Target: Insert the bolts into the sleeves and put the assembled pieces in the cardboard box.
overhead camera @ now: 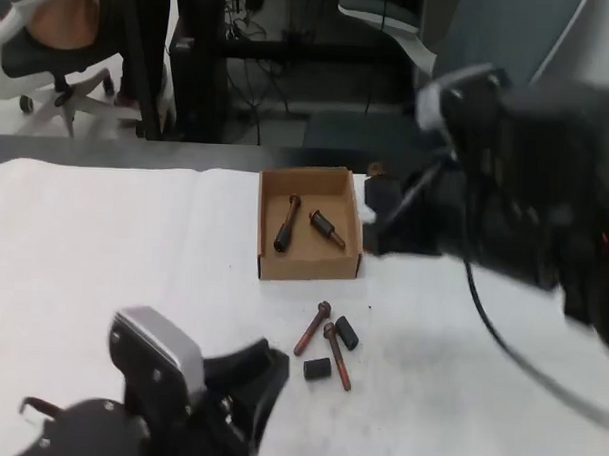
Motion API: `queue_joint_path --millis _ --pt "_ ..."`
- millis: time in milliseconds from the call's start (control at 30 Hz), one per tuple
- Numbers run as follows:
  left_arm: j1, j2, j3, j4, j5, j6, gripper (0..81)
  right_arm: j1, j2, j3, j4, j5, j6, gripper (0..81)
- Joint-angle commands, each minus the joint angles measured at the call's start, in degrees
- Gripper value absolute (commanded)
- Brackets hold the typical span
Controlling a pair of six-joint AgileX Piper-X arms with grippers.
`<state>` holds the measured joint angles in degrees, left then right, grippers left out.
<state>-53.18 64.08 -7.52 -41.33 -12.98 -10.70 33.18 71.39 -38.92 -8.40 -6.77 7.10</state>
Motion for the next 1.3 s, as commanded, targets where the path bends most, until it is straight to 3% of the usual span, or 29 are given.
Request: queue_joint_path --millis 0,100,267,600,700,1267 --pt "-0.74 4.08 -0.06 -5.08 0.06 1.36 1.7 3.16 -2.88 7.39 -15.3 -3.87 2.63 0.4" --pt "-0.74 8.49 -0.06 -10.2 2.58 1.24 1.7 6.47 -3.09 11.07 -23.65 -3.87 6.01 0.4" --pt "-0.74 12.06 -0.06 -20.42 5.15 0.62 1.7 9.97 -2.94 11.52 -25.59 -3.87 6.87 0.4" --pt "-0.74 12.14 -0.18 -24.48 7.52 4.27 1.7 10.21 -2.94 11.4 -26.41 -5.38 9.57 0.4" --pt "-0.74 12.14 -0.64 -24.48 8.37 4.27 1.7 10.55 -2.94 11.4 -27.07 -8.97 9.99 0.4" --pt "-0.74 12.14 -1.12 -27.98 6.67 6.02 1.7 12.21 -2.94 11.4 -27.05 -8.97 9.35 0.4"
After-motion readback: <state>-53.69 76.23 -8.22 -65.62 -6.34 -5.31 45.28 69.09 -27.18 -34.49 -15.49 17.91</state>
